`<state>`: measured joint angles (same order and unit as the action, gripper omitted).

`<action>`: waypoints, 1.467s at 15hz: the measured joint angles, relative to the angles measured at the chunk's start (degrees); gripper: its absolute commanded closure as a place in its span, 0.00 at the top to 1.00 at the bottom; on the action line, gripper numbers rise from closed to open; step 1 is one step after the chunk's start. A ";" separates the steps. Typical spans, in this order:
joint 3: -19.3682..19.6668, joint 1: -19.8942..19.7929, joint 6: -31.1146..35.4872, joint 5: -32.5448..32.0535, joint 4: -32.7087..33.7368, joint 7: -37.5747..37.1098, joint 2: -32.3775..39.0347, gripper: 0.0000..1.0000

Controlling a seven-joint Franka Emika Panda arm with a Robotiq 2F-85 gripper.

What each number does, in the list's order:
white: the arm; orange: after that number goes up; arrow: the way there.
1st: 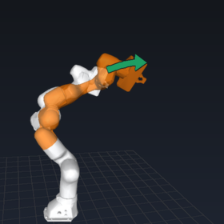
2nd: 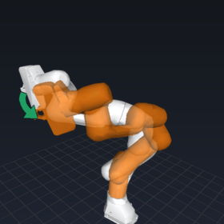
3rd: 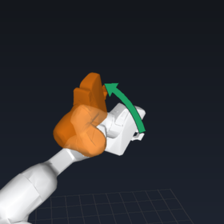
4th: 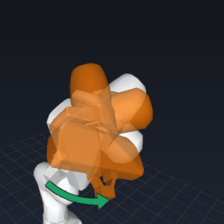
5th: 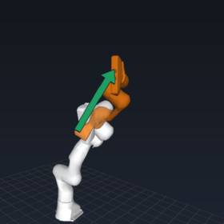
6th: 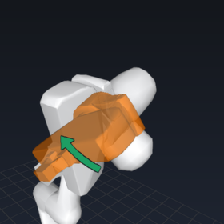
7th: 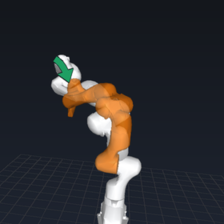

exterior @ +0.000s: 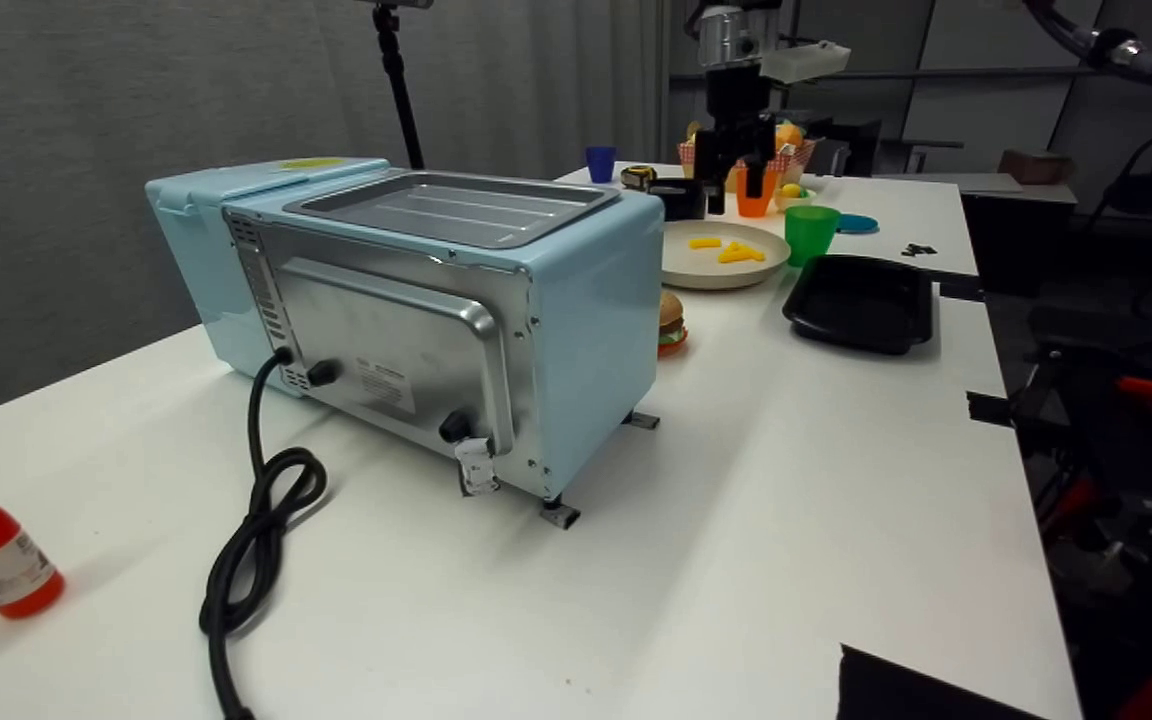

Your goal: Pick up two fries from the plate and place them in the green cup.

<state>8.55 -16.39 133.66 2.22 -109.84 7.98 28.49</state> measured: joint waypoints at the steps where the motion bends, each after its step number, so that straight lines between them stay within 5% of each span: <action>1: -0.34 -0.45 -1.22 0.25 0.11 1.72 0.29 1.00; 8: -0.35 -2.07 -4.01 -0.11 3.37 7.52 3.90 1.00; 22: -0.28 -0.75 -3.92 -7.48 8.26 7.36 11.38 1.00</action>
<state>8.27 -17.14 129.75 -5.26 -101.58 15.34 39.87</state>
